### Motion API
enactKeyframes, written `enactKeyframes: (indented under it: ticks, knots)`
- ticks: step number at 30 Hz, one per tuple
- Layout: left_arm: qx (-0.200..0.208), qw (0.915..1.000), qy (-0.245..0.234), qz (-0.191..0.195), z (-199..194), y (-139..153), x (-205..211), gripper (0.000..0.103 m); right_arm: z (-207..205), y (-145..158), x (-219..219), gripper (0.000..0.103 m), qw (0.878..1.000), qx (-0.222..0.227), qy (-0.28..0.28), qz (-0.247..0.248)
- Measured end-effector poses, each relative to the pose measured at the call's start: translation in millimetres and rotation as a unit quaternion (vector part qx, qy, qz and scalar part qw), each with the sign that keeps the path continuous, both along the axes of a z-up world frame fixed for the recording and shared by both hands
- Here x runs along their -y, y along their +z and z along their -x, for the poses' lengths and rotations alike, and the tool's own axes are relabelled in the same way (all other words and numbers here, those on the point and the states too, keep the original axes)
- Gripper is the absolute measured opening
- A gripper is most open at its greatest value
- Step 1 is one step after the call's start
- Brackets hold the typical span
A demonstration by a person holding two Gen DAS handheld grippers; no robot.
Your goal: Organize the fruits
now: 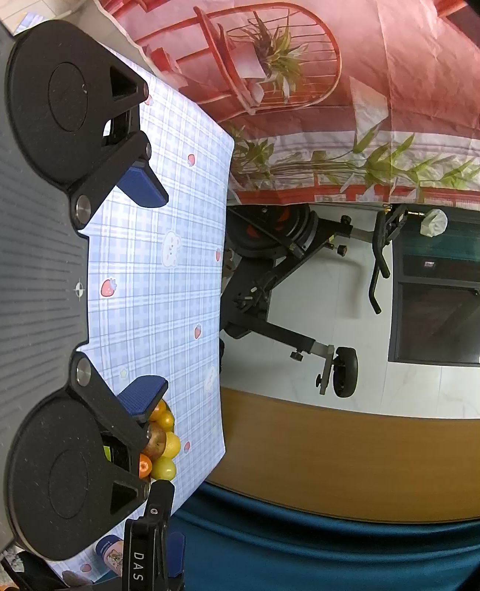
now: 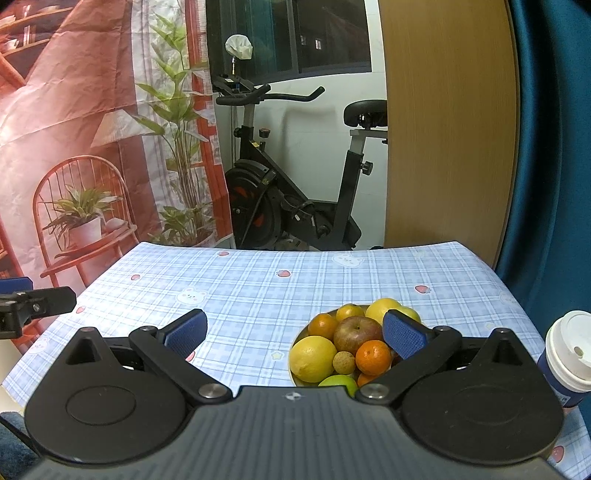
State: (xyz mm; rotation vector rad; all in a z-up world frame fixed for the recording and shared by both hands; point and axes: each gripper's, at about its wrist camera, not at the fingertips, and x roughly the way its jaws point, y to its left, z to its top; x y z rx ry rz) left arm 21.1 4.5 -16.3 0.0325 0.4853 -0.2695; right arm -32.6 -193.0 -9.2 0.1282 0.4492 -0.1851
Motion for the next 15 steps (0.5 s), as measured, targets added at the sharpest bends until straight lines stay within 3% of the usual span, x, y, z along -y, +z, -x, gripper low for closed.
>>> enactKeyframes:
  ticks: [15]
  knots:
    - [0.0, 1.0, 0.004, 0.005, -1.4, 0.0, -1.5, 0.099, -1.4, -0.4, 0.2, 0.103, 1.0, -0.001, 0.0, 0.002]
